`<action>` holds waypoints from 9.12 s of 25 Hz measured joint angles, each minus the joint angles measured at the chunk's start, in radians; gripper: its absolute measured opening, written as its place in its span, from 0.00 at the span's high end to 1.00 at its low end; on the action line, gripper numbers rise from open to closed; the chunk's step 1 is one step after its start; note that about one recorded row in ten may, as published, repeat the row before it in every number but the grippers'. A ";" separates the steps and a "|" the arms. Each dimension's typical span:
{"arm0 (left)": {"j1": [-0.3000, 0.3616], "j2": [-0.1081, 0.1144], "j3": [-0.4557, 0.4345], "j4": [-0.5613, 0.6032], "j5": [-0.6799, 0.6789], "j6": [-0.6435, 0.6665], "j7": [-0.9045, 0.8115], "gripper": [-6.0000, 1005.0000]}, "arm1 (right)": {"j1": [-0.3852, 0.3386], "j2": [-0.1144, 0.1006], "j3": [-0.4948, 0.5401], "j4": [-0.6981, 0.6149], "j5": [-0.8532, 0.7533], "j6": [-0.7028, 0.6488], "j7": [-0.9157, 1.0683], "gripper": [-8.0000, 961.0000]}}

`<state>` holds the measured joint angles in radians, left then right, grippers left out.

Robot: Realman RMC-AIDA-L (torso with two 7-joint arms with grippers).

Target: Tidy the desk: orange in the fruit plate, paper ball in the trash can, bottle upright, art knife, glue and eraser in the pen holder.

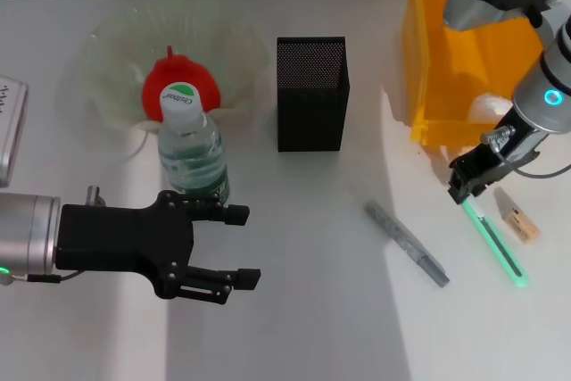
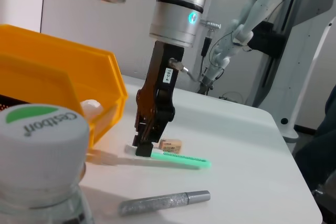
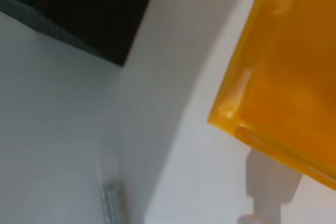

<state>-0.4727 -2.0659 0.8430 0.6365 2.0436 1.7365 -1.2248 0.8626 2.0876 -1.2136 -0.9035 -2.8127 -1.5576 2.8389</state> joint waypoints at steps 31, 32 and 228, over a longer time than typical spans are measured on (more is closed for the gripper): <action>-0.003 -0.002 -0.032 -0.025 -0.027 0.021 -0.045 0.17 | -0.363 -0.009 0.488 -0.011 1.236 0.014 -1.290 0.77; -0.004 -0.002 -0.032 -0.026 -0.027 0.021 -0.045 0.17 | -0.343 -0.009 0.492 0.048 1.255 0.024 -1.346 0.77; -0.041 -0.002 -0.017 -0.019 -0.039 0.043 -0.045 0.17 | -0.258 -0.012 0.154 -0.598 0.216 -0.269 -0.183 0.85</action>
<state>-0.5136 -2.0682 0.8262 0.6179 2.0047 1.7792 -1.2700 0.6049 2.0752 -1.0597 -1.5012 -2.5966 -1.8262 2.6557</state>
